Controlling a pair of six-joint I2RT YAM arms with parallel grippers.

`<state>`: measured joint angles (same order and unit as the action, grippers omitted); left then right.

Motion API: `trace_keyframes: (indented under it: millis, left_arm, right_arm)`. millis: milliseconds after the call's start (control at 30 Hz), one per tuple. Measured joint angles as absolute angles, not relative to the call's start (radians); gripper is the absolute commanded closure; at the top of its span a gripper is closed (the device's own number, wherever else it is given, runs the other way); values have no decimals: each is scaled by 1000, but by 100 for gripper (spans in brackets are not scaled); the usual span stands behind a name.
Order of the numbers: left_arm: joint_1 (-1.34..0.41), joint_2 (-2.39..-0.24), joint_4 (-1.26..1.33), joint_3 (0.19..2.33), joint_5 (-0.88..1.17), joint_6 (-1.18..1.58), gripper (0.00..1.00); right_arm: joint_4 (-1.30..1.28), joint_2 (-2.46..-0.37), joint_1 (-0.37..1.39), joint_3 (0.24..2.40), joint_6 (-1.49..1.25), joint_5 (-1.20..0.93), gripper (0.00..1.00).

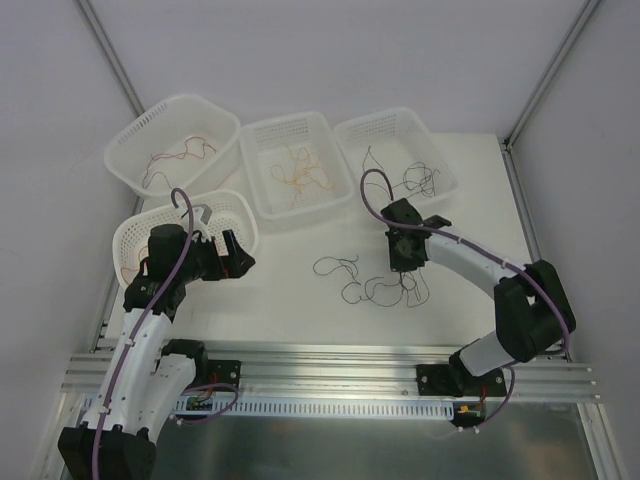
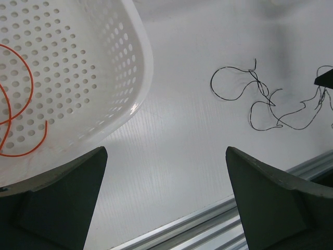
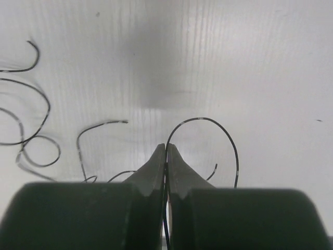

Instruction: Untangle the cables

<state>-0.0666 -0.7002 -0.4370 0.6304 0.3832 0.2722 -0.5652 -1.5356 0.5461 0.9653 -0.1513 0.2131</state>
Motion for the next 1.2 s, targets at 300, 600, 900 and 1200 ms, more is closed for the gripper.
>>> trace_keyframes:
  millis: [300, 600, 900, 1200]
  left_arm:
    - [-67, -707, -430, 630, 383, 272, 1]
    - [-67, -719, -430, 630, 384, 272, 1]
    - [-67, -732, -430, 630, 384, 272, 1]
    - [-67, -744, -429, 630, 384, 271, 1]
  right_arm:
    - [-752, -1343, 545, 1377, 9, 295, 99]
    - [-723, -1302, 483, 1765, 183, 352, 99]
    - [-588, -1420, 345, 1958, 224, 323, 99]
    - [-418, -1654, 258, 2020, 227, 256, 99]
